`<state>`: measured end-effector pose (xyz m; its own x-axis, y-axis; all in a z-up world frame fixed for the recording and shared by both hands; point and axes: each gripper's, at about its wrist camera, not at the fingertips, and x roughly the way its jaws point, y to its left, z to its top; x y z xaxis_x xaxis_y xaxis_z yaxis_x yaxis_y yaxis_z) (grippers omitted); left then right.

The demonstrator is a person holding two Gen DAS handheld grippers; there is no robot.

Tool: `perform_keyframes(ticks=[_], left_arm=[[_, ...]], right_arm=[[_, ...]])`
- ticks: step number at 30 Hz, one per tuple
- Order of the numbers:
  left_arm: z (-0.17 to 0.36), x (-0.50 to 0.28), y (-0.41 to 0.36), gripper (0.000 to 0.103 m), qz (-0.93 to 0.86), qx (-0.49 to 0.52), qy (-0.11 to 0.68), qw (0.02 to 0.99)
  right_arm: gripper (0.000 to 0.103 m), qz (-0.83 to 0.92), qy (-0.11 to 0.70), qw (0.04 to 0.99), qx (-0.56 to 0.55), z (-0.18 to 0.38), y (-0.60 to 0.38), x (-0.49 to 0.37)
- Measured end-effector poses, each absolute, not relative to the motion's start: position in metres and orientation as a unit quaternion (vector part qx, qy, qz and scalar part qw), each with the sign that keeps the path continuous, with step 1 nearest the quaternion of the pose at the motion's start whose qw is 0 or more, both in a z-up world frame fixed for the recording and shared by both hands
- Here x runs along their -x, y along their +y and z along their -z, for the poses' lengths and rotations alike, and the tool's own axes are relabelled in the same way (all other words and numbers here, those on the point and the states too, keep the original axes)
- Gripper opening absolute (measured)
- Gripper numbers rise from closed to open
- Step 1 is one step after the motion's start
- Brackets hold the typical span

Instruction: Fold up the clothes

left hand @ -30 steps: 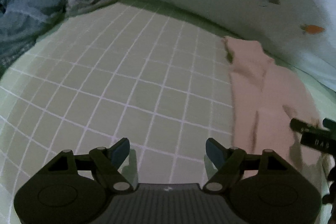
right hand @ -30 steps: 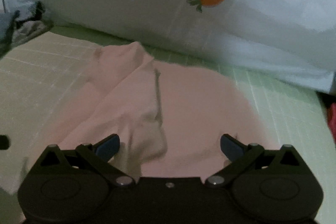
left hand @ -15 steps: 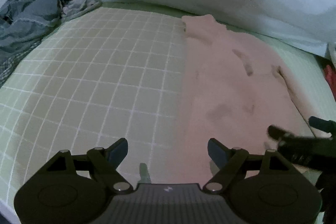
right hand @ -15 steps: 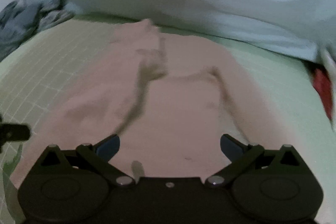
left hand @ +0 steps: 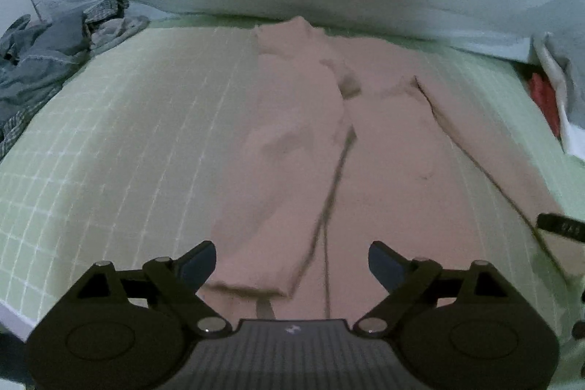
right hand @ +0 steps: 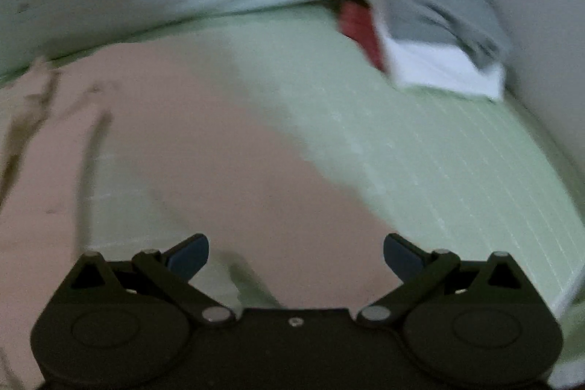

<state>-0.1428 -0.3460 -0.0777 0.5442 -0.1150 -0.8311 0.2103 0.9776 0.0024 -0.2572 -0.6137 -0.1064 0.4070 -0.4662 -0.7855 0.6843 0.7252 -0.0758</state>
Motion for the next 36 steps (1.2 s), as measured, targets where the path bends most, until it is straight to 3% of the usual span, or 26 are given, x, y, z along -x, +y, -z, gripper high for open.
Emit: perform_keyframes(ticks=[11,14,15,16,17,18,28,36], left_arm=[[0.092,0.173,-0.359,0.091,0.053,-0.070,0.497,0.863],[0.094,0.180,-0.351,0.092,0.038,-0.072,0.503,0.861],[0.094,0.182,-0.347,0.092,0.033,-0.072,0.505,0.860],[0.094,0.182,-0.343,0.092,0.030,-0.070,0.506,0.859],[0.094,0.182,-0.339,0.092,0.028,-0.068,0.507,0.859],[0.094,0.181,-0.334,0.092,0.025,-0.065,0.509,0.858],[0.072,0.133,-0.294,0.092,0.027,-0.015,0.466,0.884],[0.065,0.105,-0.278,0.092,0.026,0.005,0.451,0.892]], right_arm=[[0.102,0.336,0.409,0.829,-0.180,0.121,-0.633,0.297],[0.075,0.327,0.397,0.841,-0.171,0.117,-0.631,0.299],[0.061,0.316,0.397,0.846,-0.166,0.115,-0.630,0.297],[0.040,0.305,0.398,0.850,-0.161,0.113,-0.628,0.296],[0.030,0.298,0.401,0.852,-0.157,0.111,-0.625,0.295],[0.011,0.294,0.405,0.852,-0.151,0.109,-0.622,0.292],[0.009,0.263,0.376,0.883,-0.103,0.068,-0.571,0.249],[0.012,0.077,0.356,0.919,-0.150,0.054,-0.515,0.186]])
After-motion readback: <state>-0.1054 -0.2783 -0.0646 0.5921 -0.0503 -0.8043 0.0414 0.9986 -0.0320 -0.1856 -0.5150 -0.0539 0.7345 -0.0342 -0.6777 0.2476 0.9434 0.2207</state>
